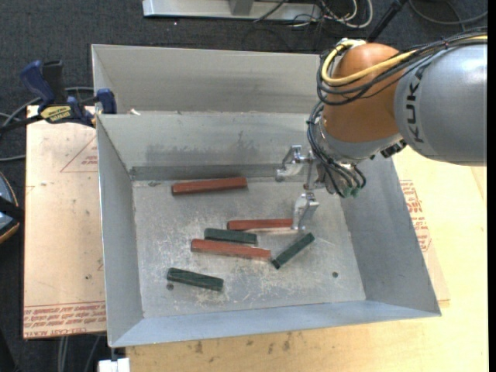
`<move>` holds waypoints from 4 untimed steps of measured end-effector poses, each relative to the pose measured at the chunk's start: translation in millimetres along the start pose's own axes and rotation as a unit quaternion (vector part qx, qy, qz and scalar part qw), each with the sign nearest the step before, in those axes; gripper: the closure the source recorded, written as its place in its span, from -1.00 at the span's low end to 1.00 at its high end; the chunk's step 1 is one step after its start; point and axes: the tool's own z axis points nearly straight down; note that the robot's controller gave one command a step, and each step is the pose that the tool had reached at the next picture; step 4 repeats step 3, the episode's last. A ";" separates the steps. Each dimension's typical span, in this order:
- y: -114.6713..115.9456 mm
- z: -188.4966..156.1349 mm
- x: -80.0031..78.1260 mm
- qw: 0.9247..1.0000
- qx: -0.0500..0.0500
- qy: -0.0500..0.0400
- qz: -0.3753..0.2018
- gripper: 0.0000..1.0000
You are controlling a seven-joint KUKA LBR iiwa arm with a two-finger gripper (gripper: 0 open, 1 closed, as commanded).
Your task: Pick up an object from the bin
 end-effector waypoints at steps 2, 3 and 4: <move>12.1 79.4 11.3 0.997 -0.001 0.000 0.079 1.00; 33.3 -49.8 2.0 0.999 0.000 0.000 0.047 1.00; 33.3 -49.8 2.0 0.999 0.000 0.000 0.047 1.00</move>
Offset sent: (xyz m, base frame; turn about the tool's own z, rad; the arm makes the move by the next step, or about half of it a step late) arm 0.0000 0.0000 0.0000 0.0000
